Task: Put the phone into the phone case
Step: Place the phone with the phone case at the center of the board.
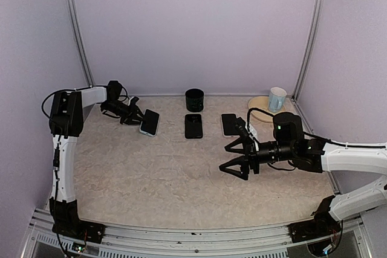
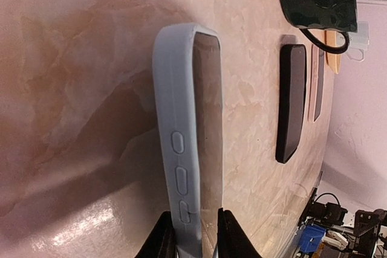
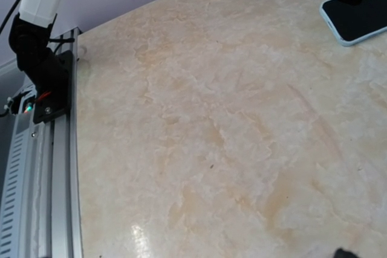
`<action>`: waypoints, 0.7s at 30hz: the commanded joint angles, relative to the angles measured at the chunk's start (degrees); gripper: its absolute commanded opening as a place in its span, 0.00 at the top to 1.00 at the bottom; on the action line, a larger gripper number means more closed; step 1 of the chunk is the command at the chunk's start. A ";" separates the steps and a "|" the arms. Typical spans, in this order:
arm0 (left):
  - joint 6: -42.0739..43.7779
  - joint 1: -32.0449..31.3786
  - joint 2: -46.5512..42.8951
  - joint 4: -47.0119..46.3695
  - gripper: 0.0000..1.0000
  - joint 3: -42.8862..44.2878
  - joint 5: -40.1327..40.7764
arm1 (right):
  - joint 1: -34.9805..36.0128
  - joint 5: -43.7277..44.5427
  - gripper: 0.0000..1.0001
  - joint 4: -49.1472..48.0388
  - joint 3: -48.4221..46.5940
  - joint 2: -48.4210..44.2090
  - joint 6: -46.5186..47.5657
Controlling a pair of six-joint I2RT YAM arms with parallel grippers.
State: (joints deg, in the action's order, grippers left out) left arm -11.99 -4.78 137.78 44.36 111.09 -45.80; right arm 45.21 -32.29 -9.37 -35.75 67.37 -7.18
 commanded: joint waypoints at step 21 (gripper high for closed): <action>-0.97 1.35 -3.53 -0.67 0.68 -1.81 9.84 | -0.31 0.45 0.00 -2.12 0.69 -0.15 -0.82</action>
State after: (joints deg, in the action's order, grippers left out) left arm -12.67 -3.77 137.21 44.27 110.39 -38.44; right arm 45.21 -32.12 -9.78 -35.48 67.37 -7.42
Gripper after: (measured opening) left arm 0.305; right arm 0.996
